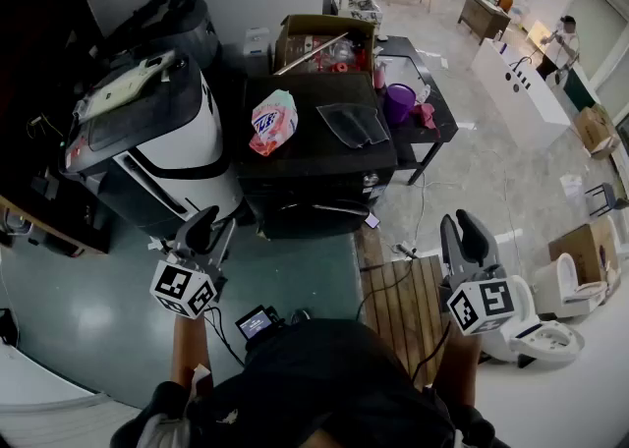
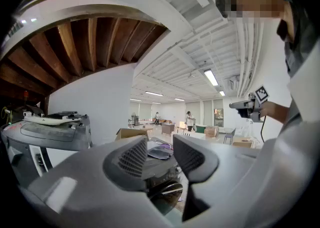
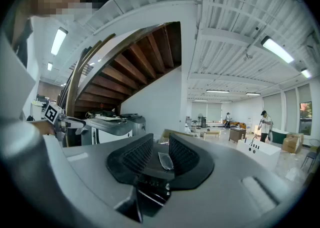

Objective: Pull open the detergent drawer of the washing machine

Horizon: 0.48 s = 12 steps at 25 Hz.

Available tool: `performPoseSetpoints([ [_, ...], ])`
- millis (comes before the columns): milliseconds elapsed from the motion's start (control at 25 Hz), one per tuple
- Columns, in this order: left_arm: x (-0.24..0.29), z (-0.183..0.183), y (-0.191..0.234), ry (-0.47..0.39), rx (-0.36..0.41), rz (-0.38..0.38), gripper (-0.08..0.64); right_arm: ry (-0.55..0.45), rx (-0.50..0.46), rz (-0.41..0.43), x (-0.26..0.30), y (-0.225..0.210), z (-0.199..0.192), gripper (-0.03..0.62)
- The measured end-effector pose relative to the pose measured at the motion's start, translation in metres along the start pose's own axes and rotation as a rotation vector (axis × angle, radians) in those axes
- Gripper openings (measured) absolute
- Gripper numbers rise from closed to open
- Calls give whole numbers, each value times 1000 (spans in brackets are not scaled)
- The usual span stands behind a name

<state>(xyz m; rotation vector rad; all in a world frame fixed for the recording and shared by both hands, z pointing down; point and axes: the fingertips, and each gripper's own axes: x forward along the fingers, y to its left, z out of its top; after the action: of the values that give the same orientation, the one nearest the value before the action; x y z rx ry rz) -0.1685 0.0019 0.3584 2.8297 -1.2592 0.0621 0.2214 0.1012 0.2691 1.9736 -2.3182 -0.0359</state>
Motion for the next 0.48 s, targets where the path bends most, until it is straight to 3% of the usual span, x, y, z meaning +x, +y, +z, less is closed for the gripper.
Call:
performPoseSetpoints([
  [480,10,-1,7,0,-15,-3,169,0,5,-1,11,-1,2,80],
])
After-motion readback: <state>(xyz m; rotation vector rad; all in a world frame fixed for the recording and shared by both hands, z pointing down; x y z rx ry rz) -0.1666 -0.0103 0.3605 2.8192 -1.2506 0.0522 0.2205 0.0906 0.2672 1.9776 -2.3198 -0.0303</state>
